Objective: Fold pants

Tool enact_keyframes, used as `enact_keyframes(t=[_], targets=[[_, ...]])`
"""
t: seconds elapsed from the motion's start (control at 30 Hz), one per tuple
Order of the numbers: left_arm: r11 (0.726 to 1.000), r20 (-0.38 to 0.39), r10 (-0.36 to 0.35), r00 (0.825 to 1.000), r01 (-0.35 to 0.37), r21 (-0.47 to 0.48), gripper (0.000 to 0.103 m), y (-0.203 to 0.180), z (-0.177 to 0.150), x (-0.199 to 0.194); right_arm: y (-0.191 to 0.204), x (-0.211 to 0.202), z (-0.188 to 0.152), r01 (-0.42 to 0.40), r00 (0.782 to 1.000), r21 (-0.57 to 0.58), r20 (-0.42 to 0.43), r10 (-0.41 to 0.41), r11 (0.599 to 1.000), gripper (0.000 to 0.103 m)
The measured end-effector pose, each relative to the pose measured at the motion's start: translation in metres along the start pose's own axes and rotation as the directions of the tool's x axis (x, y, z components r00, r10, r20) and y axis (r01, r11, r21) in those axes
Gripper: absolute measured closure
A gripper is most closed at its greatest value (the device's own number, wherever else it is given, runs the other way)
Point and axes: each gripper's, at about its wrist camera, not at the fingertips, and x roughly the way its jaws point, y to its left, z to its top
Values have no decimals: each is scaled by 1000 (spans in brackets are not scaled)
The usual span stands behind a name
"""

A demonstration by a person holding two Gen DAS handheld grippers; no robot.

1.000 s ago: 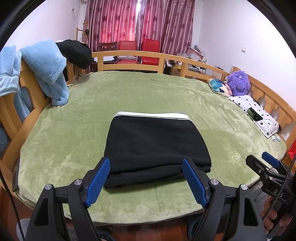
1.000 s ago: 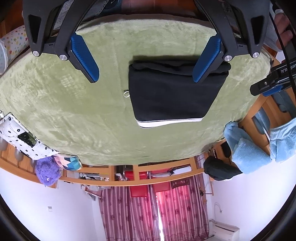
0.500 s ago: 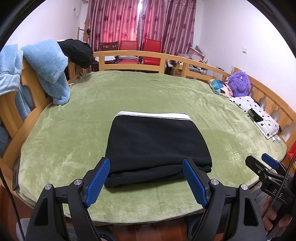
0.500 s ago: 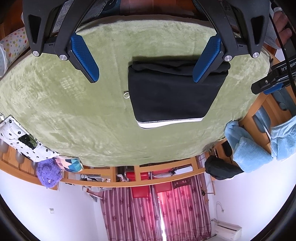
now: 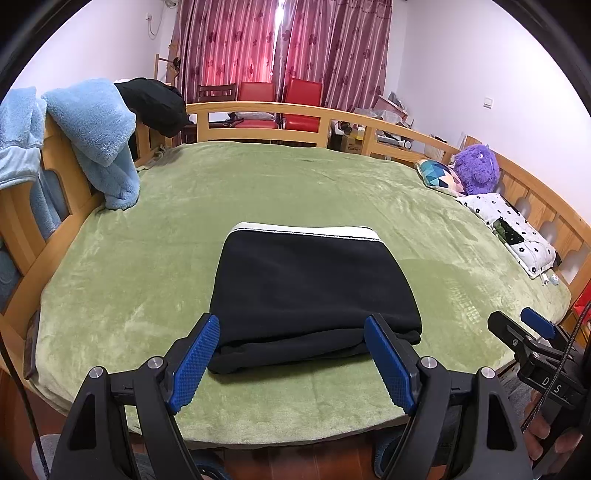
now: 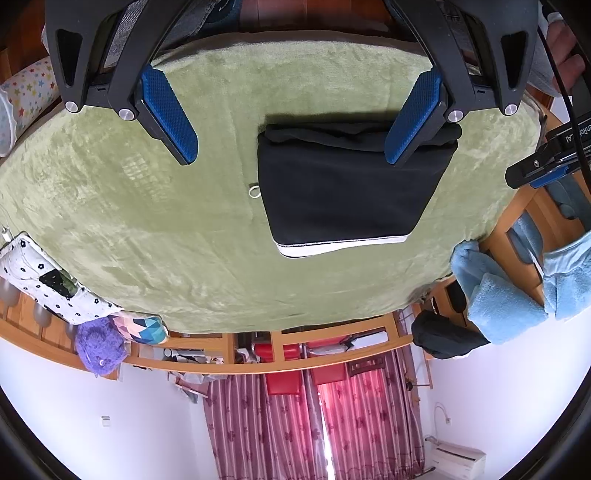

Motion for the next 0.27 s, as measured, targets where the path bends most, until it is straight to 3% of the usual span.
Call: enact_keyframes(t=[0.27], targets=[[1000, 3, 4, 1000, -4, 0, 23, -2, 0, -1, 0, -1, 0, 1, 1000, -2, 3, -1, 1000, 3]])
